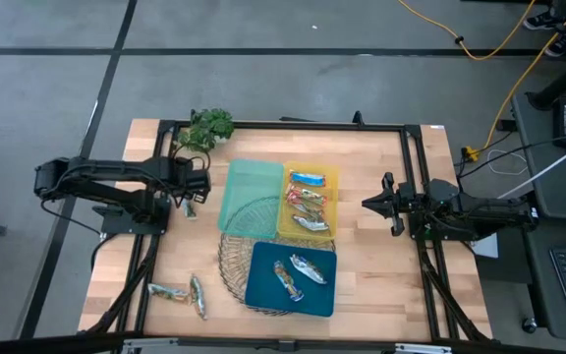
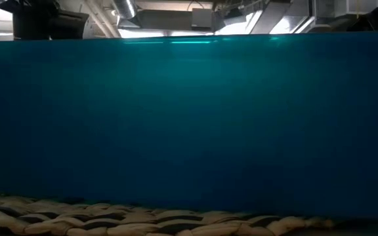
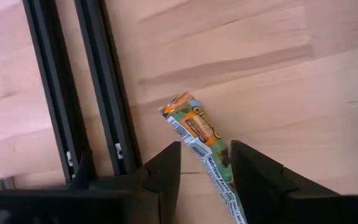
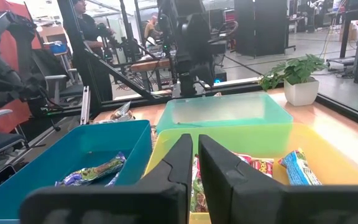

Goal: Pick and place Granola Bars by type
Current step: Put the yellow granola bar into the green bin

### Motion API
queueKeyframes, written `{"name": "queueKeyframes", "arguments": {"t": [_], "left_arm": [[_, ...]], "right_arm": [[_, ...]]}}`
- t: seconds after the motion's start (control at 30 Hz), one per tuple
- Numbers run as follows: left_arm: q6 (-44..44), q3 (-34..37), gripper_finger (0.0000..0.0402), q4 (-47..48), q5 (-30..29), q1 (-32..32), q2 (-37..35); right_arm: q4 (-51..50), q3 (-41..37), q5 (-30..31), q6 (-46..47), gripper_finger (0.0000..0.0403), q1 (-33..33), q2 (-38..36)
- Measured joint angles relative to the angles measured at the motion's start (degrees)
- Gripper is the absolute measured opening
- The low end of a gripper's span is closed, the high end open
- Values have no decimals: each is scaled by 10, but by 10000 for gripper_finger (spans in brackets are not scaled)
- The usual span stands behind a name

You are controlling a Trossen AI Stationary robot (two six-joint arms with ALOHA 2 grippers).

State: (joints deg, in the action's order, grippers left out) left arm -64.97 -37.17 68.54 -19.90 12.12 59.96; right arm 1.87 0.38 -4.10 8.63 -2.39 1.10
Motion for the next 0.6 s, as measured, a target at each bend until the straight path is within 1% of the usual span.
{"name": "queueKeyframes", "arguments": {"t": [0.13, 0.33, 0.47, 0.6], "left_arm": [[-4, 5, 158, -15, 6, 0, 0], [-7, 30, 212, -53, 30, 0, 1], [-10, 31, 240, -63, 27, 0, 19], [-18, 31, 252, -61, 1, 0, 42]], "right_arm": [[0, 0, 0, 0, 32, 0, 0], [0, 0, 0, 0, 32, 0, 0], [0, 0, 0, 0, 32, 0, 0], [0, 0, 0, 1, 32, 0, 0]]}}
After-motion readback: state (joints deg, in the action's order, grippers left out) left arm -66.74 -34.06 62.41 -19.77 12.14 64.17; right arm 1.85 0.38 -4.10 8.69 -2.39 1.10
